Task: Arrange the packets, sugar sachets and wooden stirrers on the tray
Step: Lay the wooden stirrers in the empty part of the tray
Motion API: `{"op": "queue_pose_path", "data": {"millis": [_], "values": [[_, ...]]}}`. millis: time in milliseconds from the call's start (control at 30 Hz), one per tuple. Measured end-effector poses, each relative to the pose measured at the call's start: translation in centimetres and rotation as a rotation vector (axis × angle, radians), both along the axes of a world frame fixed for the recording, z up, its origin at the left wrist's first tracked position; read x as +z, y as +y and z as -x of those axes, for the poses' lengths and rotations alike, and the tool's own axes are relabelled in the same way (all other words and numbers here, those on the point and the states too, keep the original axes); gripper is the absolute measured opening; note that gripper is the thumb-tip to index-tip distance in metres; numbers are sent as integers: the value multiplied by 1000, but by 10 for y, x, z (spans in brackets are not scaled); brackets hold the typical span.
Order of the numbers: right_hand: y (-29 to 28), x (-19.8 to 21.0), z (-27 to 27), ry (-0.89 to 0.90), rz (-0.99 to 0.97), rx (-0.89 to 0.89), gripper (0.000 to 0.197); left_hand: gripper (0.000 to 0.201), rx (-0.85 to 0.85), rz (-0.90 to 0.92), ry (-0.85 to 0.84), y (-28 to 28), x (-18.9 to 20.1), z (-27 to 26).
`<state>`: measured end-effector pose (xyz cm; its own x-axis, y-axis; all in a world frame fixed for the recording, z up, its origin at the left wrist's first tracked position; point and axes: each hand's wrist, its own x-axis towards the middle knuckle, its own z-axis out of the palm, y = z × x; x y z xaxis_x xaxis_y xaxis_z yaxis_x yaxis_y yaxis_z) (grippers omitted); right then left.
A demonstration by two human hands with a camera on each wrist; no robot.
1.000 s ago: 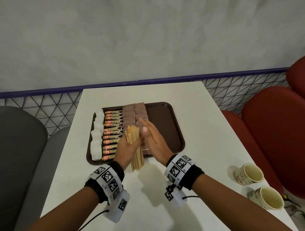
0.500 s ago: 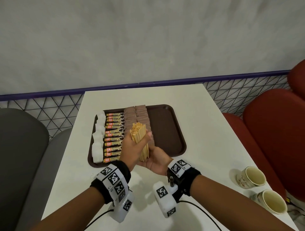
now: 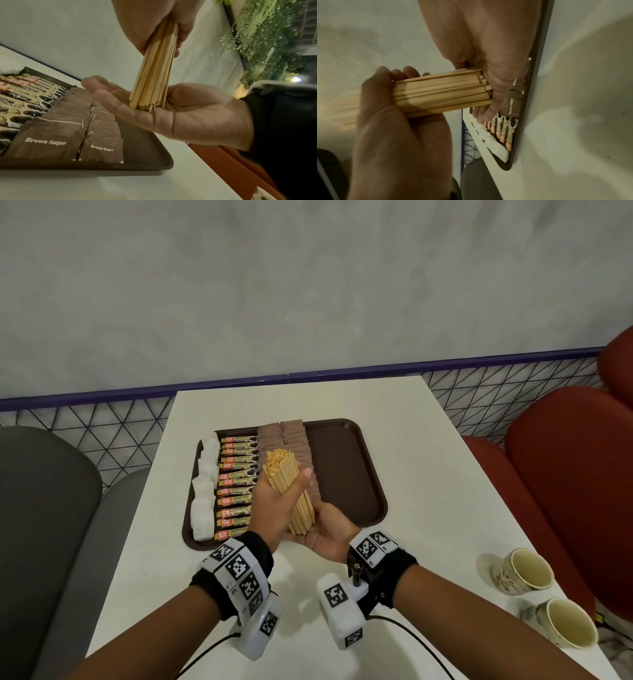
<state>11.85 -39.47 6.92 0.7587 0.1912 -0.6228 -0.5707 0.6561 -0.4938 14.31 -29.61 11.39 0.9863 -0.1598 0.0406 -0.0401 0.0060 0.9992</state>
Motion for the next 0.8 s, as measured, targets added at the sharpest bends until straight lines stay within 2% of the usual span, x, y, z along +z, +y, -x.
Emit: {"op": "queue_pose_path", "data": {"millis": [100,233,333,533,633,700,800], "values": [[1,0,2,-14,-1,32,48,16,10,-9,15,1,0,-3],[2,4,3,-79,-62,36,42,16,16,-22,12,2,-4,-6],[-1,3,5,-123,-48,61,41,24,27,13,50,2,-4,-12],[-22,6,9,-258,99,286,31,10,-62,36,167,3,-8,-22],[-22,2,7,-360,341,444,33,10,-76,22,209,-3,-14,-26],[-19,-2,5,-401,481,464,32,7,-79,46,250,-8,-17,-29],[-18,-10,4,-392,576,374,17,6,-97,85,302,-16,-21,-33]]}}
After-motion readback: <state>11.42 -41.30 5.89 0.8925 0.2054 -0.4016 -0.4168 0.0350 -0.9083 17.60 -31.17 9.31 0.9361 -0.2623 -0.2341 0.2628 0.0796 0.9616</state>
